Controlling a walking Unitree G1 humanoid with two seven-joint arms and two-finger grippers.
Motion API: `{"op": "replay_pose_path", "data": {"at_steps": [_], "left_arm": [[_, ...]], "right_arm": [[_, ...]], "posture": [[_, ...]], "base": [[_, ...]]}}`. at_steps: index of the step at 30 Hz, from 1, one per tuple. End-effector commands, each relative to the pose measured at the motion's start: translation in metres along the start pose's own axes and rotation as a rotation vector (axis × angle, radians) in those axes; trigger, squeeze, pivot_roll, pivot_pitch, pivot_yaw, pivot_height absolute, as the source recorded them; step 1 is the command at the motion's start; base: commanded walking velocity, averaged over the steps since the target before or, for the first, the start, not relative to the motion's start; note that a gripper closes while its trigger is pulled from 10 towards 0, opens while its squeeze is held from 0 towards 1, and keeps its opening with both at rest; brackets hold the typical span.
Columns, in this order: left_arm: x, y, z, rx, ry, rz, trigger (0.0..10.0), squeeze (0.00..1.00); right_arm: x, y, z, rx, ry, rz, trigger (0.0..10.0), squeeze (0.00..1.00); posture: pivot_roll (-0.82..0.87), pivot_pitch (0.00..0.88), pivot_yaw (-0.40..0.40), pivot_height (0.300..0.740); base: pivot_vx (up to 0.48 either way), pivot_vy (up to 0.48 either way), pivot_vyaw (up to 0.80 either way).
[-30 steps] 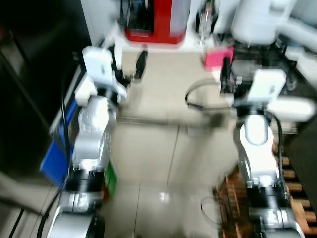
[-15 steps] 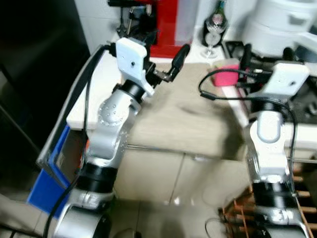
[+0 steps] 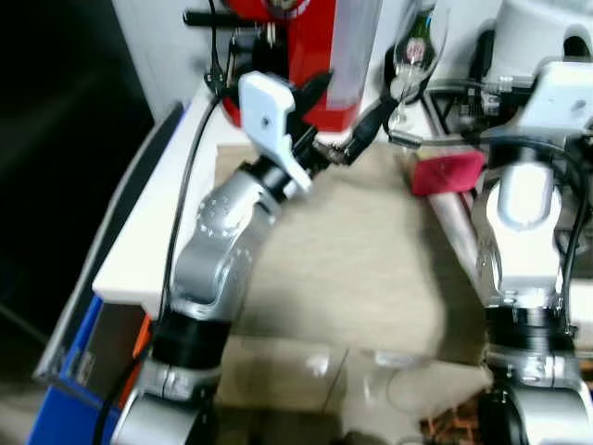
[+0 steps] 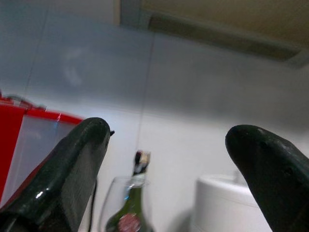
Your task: Restocking fridge
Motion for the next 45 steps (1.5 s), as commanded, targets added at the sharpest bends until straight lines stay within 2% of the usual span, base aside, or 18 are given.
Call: {"op": "replay_pose_path", "data": {"at_steps": [1,2,4,8,13,14,16,21,22,28,32,33,34,36,37,41,42,45], "left_arm": [[0.006,-0.003,0.003,-0.009,-0.012,0.006,10.0,0.00],[0.007,-0.004,0.004,-0.009,-0.008,0.004,10.0,0.00],[0.008,0.000,0.013,-0.002,0.022,-0.008,10.0,0.00],[0.011,0.008,0.025,0.014,0.069,-0.032,10.0,0.00],[0.016,0.016,0.041,0.029,0.137,-0.066,10.0,0.00],[0.017,0.018,0.045,0.035,0.158,-0.070,10.0,0.00],[0.017,0.018,0.047,0.035,0.175,-0.076,10.0,0.00],[0.018,0.020,0.051,0.050,0.195,-0.076,10.0,0.00],[0.019,0.020,0.052,0.054,0.200,-0.074,10.0,0.00],[0.017,0.021,0.056,0.068,0.221,-0.062,10.0,0.00],[0.017,0.020,0.055,0.064,0.222,-0.055,10.0,0.00],[0.017,0.020,0.055,0.064,0.222,-0.055,10.0,0.00],[0.016,0.020,0.055,0.065,0.223,-0.053,10.0,0.00],[0.017,0.020,0.054,0.065,0.221,-0.055,10.0,0.00],[0.017,0.020,0.054,0.065,0.221,-0.055,10.0,0.00],[0.017,0.022,0.052,0.064,0.216,-0.059,10.0,0.00],[0.017,0.022,0.051,0.062,0.213,-0.061,10.0,0.00],[0.017,0.023,0.049,0.063,0.211,-0.061,10.0,0.00]], "right_arm": [[-0.012,-0.016,-0.004,-0.056,0.053,-0.003,10.0,0.08],[-0.014,-0.019,-0.006,-0.072,0.065,-0.008,10.0,0.08],[-0.026,-0.036,-0.011,-0.179,0.124,-0.063,10.0,0.08],[-0.041,-0.053,-0.013,-0.264,0.182,-0.055,10.0,0.07],[-0.064,-0.064,-0.010,-0.302,0.281,-0.054,10.0,0.07],[-0.076,-0.067,-0.007,-0.320,0.338,-0.087,10.0,0.07],[-0.085,-0.069,-0.005,-0.343,0.391,-0.138,10.0,0.07],[-0.086,-0.069,-0.009,-0.373,0.410,-0.227,10.0,0.07],[-0.086,-0.068,-0.011,-0.380,0.409,-0.268,10.0,0.07],[-0.084,-0.040,-0.017,-0.319,0.409,-0.427,10.0,0.08],[-0.082,-0.016,-0.010,-0.272,0.405,-0.477,10.0,0.08],[-0.082,-0.016,-0.010,-0.272,0.405,-0.477,10.0,0.08],[-0.082,-0.004,-0.002,-0.246,0.415,-0.495,10.0,0.08],[-0.081,0.010,0.007,-0.216,0.428,-0.523,10.0,0.08],[-0.081,0.010,0.007,-0.216,0.428,-0.523,10.0,0.08],[-0.068,0.034,0.021,-0.136,0.411,-0.532,10.0,0.08],[-0.062,0.047,0.031,-0.085,0.413,-0.532,10.0,0.08],[-0.059,0.057,0.041,-0.044,0.427,-0.535,10.0,0.08]], "posture": [[-0.04,0.127,0.034,0.740],[-0.03,0.131,0.036,0.740],[0.02,0.167,0.050,0.740],[0.08,0.193,0.068,0.740],[0.14,0.237,0.097,0.740],[0.15,0.247,0.100,0.740],[0.16,0.259,0.098,0.740],[0.16,0.272,0.087,0.740],[0.15,0.275,0.083,0.740],[0.13,0.273,0.073,0.740],[0.11,0.265,0.071,0.740],[0.11,0.265,0.071,0.740],[0.11,0.262,0.071,0.740],[0.11,0.259,0.072,0.740],[0.11,0.259,0.072,0.740],[0.09,0.248,0.073,0.740],[0.09,0.243,0.073,0.740],[0.08,0.241,0.070,0.740]], "base": [[0.000,0.000,0.00],[0.000,0.000,0.00],[0.000,0.000,0.00],[0.000,0.000,0.00],[0.000,0.000,0.00],[0.000,0.000,0.00],[0.000,0.000,0.00],[0.000,0.000,0.00],[0.000,0.000,0.00],[0.000,0.000,0.00],[0.000,0.000,0.00],[0.000,0.000,0.00],[0.000,0.000,0.00],[0.000,0.000,0.00],[0.000,0.000,0.00],[0.000,0.000,0.00],[0.000,0.000,0.00],[0.000,0.000,0.00]]}}
Point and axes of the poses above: a point about 5 cm out from each wrist's last joint towards the gripper, its own z axis pointing back from the gripper into the wrist, its own x axis along the axis of the wrist's last joint, y = z × x, the point moved 2 cm from there along -z, pointing out of the wrist towards the gripper, and after that the axes turned 5 degrees about -z, right-handed, at the moved point
